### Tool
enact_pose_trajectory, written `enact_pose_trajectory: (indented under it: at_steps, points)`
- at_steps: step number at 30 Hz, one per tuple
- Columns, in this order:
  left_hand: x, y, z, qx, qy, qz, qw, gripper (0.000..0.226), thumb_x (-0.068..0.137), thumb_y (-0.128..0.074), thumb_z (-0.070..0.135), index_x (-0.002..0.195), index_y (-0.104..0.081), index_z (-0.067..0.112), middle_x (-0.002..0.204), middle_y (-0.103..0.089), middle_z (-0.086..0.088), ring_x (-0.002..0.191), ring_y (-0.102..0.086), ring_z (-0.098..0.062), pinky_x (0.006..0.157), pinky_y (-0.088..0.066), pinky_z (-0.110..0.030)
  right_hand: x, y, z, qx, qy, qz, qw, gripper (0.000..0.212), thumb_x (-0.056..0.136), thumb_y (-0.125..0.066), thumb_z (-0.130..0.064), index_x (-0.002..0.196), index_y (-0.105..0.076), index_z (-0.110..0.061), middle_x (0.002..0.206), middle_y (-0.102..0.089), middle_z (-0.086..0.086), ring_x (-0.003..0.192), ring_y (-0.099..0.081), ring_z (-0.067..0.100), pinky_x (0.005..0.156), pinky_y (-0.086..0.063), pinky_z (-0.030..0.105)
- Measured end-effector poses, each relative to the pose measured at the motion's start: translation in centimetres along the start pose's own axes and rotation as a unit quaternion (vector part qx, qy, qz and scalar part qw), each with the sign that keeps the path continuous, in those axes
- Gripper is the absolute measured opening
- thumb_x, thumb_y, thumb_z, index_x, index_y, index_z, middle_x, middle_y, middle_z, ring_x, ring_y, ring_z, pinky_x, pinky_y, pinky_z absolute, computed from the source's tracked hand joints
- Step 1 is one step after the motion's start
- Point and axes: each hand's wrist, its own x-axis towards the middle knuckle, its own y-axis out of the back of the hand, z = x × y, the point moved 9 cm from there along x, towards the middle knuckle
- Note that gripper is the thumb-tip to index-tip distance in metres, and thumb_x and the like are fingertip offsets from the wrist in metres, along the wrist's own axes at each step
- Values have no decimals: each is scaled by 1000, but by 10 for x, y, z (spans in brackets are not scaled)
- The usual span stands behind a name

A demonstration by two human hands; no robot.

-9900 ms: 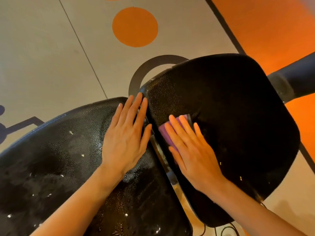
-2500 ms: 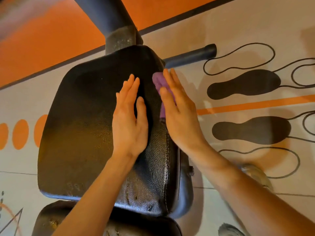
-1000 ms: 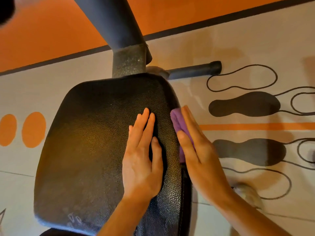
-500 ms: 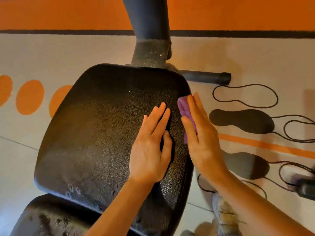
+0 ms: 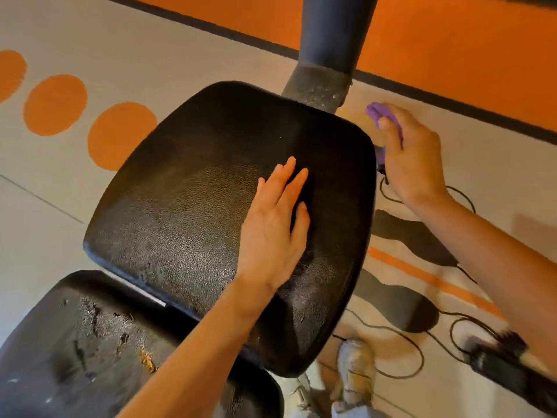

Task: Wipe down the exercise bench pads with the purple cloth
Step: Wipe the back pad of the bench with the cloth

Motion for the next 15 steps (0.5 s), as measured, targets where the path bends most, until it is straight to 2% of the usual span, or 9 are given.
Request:
enact_pose_trajectory:
  at_steps: [5,9,12,15]
  points:
    - [-21,46,-48,7,69,22,997,46,100,-43,20,147,-41,20,160,-27,6,150,-19,-11,124,-8,-29,-20,-9,-52,-60,59,-44,995,36,103,-38,-21,135,-53,-16,129,-58,-12,118,-51,-4,93,-38,0]
    - [-36,81,-72,13,87,37,995,48,100,-45,20,147,-40,19,159,-28,4,149,-22,-14,124,-8,-30,-25,-32,-92,-67,80,-78,992,36,103,-39,-24,135,-54,-19,130,-61,-9,121,-54,-1,99,-44,14]
    - [-46,101,-91,0,108,54,993,49,99,-46,20,148,-40,18,159,-28,3,149,-22,-17,124,-11,-34,-26,-53,-115,-79,94,-98,988,35,102,-40,-25,134,-54,-19,129,-62,-9,119,-54,-2,95,-43,6]
    - [-52,115,-111,-10,128,68,989,50,100,-45,22,149,-37,19,161,-25,3,150,-19,-17,123,-5,-30,-25,-79,-137,-91,112,-122,982,36,102,-40,-25,134,-54,-19,130,-61,-8,120,-54,-1,95,-40,3]
